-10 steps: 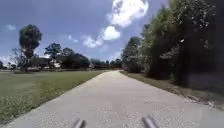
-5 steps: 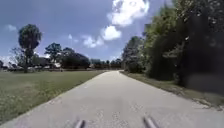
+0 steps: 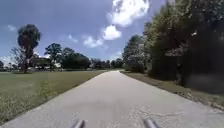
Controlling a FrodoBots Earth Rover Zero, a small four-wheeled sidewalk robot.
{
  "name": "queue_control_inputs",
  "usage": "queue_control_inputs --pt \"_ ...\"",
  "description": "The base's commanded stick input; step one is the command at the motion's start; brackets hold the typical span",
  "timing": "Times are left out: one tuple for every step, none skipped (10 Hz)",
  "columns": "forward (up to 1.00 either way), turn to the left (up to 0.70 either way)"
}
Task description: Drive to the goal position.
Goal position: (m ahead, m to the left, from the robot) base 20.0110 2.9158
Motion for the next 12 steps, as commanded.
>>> queue_control_inputs --pt "0.50 0.00" --pt "0.50 0.00" --pt "0.50 0.00" --pt "0.50 0.00" --pt "0.50 0.00" --pt "0.50 0.00" --pt "0.50 0.00" --pt "0.50 0.00" --pt "0.50 0.00" --pt "0.50 0.00" --pt "0.50 0.00" --pt "0.50 0.00"
